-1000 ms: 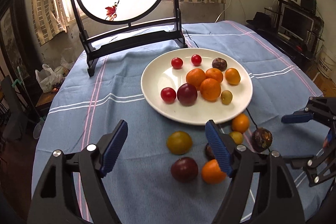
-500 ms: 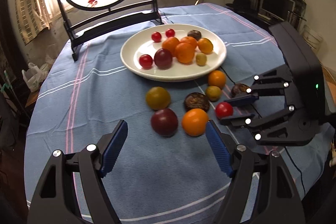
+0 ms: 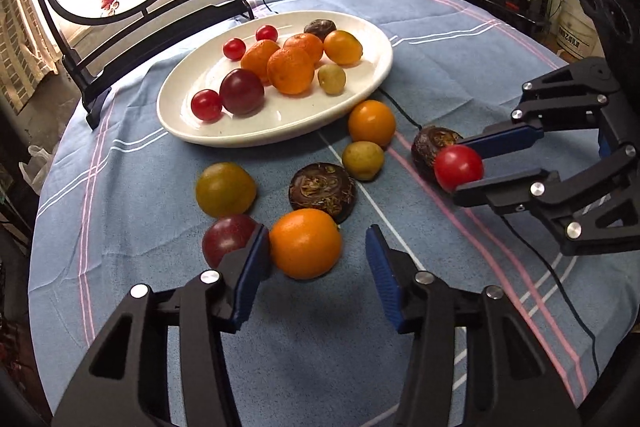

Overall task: Organize fruits
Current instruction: 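Move both open tools back toward the remaining fruits, then grasp a mandarin with the left tool while the right tool grasps a red tomato, release both on plate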

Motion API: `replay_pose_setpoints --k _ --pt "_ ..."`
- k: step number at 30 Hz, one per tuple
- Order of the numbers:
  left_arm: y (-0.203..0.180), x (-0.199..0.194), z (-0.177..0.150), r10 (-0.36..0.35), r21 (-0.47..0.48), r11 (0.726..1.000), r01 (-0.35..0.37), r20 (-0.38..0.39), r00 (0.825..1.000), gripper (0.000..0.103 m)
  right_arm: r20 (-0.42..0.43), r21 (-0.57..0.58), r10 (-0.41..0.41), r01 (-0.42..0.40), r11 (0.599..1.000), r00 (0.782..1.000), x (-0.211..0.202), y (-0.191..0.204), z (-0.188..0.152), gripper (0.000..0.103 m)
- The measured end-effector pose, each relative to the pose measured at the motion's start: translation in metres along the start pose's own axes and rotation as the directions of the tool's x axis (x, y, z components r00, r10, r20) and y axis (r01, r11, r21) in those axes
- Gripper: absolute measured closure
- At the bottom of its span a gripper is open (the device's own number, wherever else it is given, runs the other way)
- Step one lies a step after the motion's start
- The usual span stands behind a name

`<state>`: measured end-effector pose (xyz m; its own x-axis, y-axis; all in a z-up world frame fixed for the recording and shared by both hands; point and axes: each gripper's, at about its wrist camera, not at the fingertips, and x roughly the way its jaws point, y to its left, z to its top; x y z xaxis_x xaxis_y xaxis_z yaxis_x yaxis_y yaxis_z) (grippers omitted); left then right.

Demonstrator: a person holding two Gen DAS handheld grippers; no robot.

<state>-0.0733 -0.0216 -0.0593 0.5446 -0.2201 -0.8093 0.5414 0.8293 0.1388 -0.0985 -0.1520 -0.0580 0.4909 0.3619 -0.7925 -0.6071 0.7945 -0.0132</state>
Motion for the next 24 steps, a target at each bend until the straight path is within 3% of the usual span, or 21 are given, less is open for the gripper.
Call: replay_pose_setpoints --k 4,11,17,20,24 --pt "-0.002 0.004 0.003 0.034 0.042 0.999 -0.034 0.003 0.999 0.062 -0.004 0.008 0.004 -0.004 1.000 1.000 0.002 -0.003 -0.001 0.076" --pt "-0.008 0.003 -0.003 0.066 0.151 0.986 -0.066 0.005 0.998 0.064 -0.007 -0.003 0.015 -0.015 1.000 1.000 -0.002 0.000 -0.003 0.076" --pt "-0.009 0.008 0.003 0.063 0.106 0.992 -0.064 0.015 0.998 0.065 -0.007 0.009 0.007 -0.007 1.000 1.000 0.000 0.000 -0.003 0.076" --pt "-0.003 0.000 0.001 0.025 0.068 0.997 -0.026 0.014 1.000 0.065 0.007 0.009 0.006 -0.006 1.000 1.000 -0.007 0.000 -0.004 0.076" --pt "0.003 -0.023 0.004 0.016 0.028 0.999 -0.019 0.079 0.997 0.065 0.032 0.023 0.000 -0.001 1.000 0.999 -0.015 -0.003 -0.003 0.076"
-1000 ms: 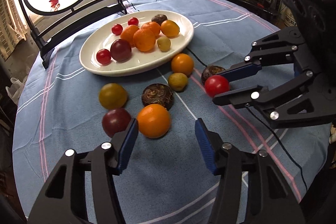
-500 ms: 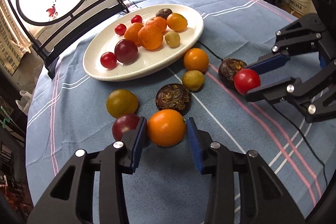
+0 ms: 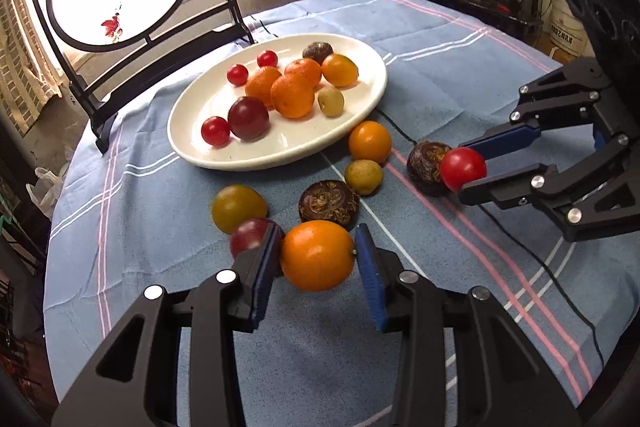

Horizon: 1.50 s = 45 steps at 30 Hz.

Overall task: Organize fruits
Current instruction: 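Grasp a mandarin with the left tool while the right tool grasps a red tomato, release both on plate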

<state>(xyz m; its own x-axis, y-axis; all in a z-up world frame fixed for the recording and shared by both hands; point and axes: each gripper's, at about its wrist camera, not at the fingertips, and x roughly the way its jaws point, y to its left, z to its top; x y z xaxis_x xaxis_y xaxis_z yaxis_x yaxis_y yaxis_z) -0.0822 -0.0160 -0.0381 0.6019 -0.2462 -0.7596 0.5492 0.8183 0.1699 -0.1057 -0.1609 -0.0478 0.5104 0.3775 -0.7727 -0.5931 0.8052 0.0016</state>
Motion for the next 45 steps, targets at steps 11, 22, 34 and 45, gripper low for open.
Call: replay_pose_setpoints --k 11,22,34,45 --pt "0.037 -0.027 0.045 0.077 -0.208 0.977 -0.051 0.121 0.990 0.065 0.162 0.030 -0.019 0.014 0.999 0.987 -0.045 -0.009 0.029 0.076" --pt "0.057 -0.004 0.080 0.170 -0.250 0.959 -0.136 0.120 0.978 0.065 0.238 0.078 -0.033 0.015 0.997 0.971 -0.050 -0.034 0.059 0.076" --pt "0.077 0.035 0.098 0.194 -0.266 0.949 -0.170 0.069 0.979 0.065 0.235 0.104 -0.056 0.032 0.994 0.970 -0.026 -0.056 0.086 0.076" --pt "0.090 0.060 0.100 0.207 -0.276 0.942 -0.193 0.019 0.978 0.065 0.229 0.155 -0.074 0.039 0.987 0.970 -0.005 -0.078 0.103 0.076"
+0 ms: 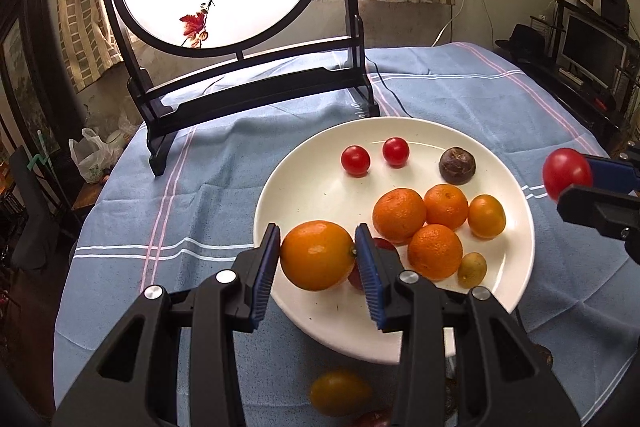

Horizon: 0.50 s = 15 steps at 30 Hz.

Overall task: Organize fruits
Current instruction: 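Grasp a mandarin with the left tool while the right tool grasps a red tomato, release both on plate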

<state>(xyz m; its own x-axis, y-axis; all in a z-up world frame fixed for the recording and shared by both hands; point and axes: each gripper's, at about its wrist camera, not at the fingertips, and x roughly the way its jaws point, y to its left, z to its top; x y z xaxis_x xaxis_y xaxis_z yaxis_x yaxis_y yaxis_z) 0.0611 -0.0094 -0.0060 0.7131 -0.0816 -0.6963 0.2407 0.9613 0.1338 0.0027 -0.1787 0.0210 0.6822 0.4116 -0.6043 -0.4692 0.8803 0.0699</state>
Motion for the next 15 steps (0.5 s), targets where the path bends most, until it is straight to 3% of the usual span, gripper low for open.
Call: replay_pose_setpoints --k 15 --pt "0.002 0.024 0.017 0.006 -0.002 1.000 -0.006 -0.035 0.999 0.065 -0.053 0.068 -0.041 0.045 0.997 0.998 0.048 -0.027 0.018 0.076"
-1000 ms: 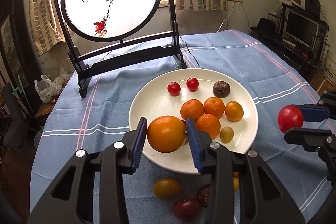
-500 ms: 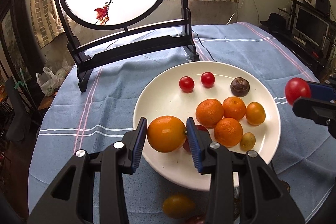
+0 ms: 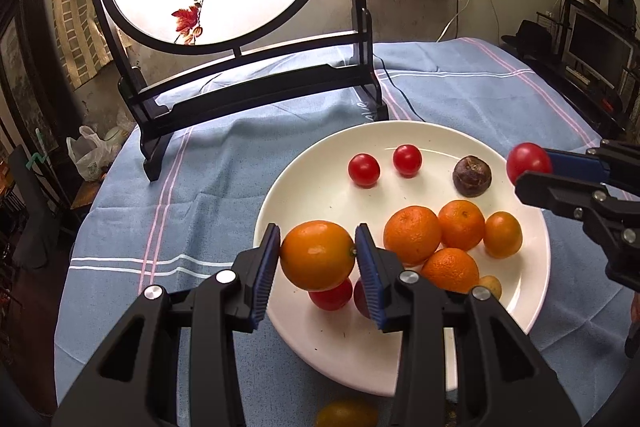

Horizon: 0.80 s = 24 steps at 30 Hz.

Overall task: Organize fruits
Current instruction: 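Grasp a mandarin with the left tool while the right tool grasps a red tomato, release both on plate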

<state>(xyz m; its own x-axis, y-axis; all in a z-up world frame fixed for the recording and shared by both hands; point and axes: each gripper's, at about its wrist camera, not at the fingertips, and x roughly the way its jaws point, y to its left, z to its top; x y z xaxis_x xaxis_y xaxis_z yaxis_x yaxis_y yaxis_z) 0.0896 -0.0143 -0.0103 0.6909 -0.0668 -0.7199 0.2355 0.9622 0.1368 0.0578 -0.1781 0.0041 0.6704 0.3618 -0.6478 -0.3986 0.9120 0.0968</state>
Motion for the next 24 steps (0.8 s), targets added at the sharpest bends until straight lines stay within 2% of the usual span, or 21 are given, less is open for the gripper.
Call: replay_pose_setpoints --k 7,10,11,12,13,19,22,24 --pt "0.000 0.024 0.005 0.004 -0.023 1.000 -0.005 -0.048 0.999 0.065 -0.037 0.020 -0.036 0.037 0.999 0.999 0.028 -0.009 0.009 0.075" --pt "0.000 0.033 0.006 0.011 -0.035 0.999 -0.014 -0.070 0.998 0.064 -0.061 0.030 -0.040 0.042 0.999 0.997 0.041 -0.013 0.012 0.072" --pt "0.000 0.034 0.006 0.018 -0.041 0.999 -0.021 -0.070 0.997 0.059 -0.064 0.028 -0.055 0.057 0.998 0.996 0.044 -0.013 0.013 0.063" --pt "0.002 0.035 0.006 0.028 -0.048 0.998 -0.031 -0.063 0.998 0.054 -0.058 0.030 -0.065 0.067 0.997 0.996 0.045 -0.014 0.013 0.060" --pt "0.004 0.033 0.006 0.034 -0.056 0.998 -0.037 -0.054 0.998 0.045 -0.046 0.036 -0.064 0.066 0.997 0.997 0.042 -0.015 0.013 0.060" --pt "0.012 0.007 0.002 0.021 -0.052 0.998 -0.022 -0.008 1.000 0.042 -0.014 0.034 -0.022 0.023 0.999 1.000 0.009 -0.014 0.006 0.055" --pt "0.014 -0.016 -0.010 0.008 -0.032 0.999 -0.007 0.023 1.000 0.039 -0.012 -0.022 0.002 -0.002 1.000 1.000 -0.019 -0.001 -0.012 0.050" --pt "0.014 -0.033 -0.023 -0.005 -0.005 1.000 0.005 0.036 0.999 0.037 -0.021 -0.070 0.020 -0.022 0.997 1.000 -0.039 0.010 -0.030 0.043"
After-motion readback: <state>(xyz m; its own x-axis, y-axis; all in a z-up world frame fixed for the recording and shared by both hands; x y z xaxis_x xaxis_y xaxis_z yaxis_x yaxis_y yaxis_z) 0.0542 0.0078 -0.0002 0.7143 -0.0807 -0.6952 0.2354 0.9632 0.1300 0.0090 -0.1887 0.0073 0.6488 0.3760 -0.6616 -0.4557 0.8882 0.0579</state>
